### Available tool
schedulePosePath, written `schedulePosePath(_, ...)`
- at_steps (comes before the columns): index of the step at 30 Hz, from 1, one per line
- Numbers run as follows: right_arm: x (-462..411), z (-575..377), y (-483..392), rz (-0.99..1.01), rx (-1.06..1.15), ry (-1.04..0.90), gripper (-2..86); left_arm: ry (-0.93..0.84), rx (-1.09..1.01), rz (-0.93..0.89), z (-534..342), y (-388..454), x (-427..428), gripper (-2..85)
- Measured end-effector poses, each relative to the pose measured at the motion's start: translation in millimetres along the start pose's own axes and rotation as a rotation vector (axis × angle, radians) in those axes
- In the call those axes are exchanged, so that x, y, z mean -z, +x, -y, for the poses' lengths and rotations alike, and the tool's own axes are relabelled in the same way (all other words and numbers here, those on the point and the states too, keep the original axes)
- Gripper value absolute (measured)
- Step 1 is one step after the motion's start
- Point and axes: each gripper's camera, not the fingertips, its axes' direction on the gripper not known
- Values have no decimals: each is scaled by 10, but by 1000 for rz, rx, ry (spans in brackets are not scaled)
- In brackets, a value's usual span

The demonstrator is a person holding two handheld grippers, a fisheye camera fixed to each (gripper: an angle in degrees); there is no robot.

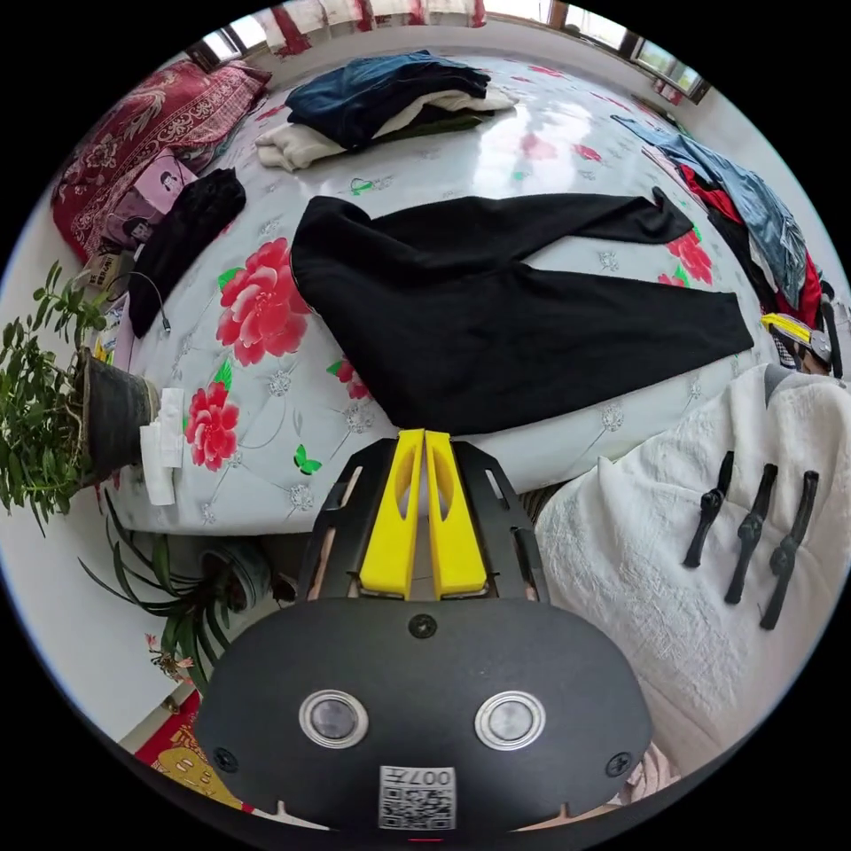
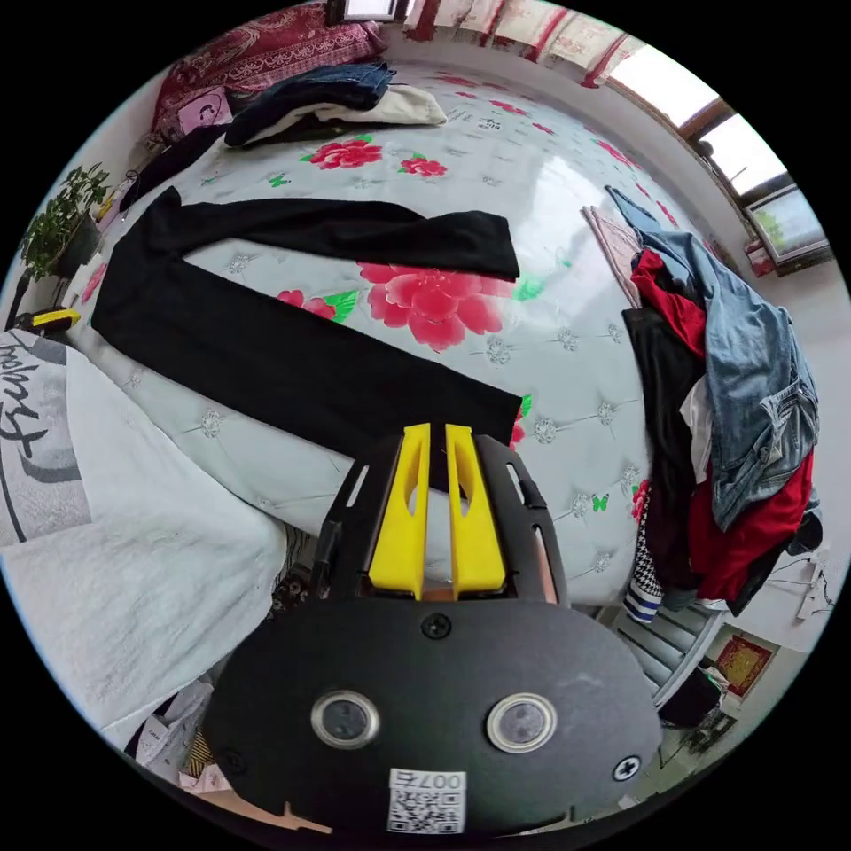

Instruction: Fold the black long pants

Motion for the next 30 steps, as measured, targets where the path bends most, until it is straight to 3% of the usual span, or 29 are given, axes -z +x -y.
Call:
schedulePosePath(3,92,330,164,-14,-33,131,44,42,74,51,189,-214,84,-5)
schedulePosePath(5,0,709,429,79,-99,163,66,62,131,60,348,-336,76,0)
schedulePosePath(10,-425,1543,944,267,-206,93,88,40,228,14,830,-486,-185,25)
schedulePosePath(17,-1053,2252,1179,291,-270,-71,70,-67,302,-40,1294,-530,-740,30)
schedulePosePath(21,-794,2197,1284,269,-205,63,19,-106,295,-30,1417,-529,-833,17)
schedulePosePath(23,-105,1799,1516,281,-195,456,8,-100,270,-14,1429,-505,-810,11)
schedulePosePath(26,532,1102,1823,292,-240,763,6,-82,273,-15,1386,-496,-787,0)
schedulePosePath(27,545,1033,1881,284,-274,747,8,-75,290,-26,1364,-507,-796,-3)
schedulePosePath(30,152,1139,2072,339,-340,416,28,-50,314,-50,1362,-536,-839,-7)
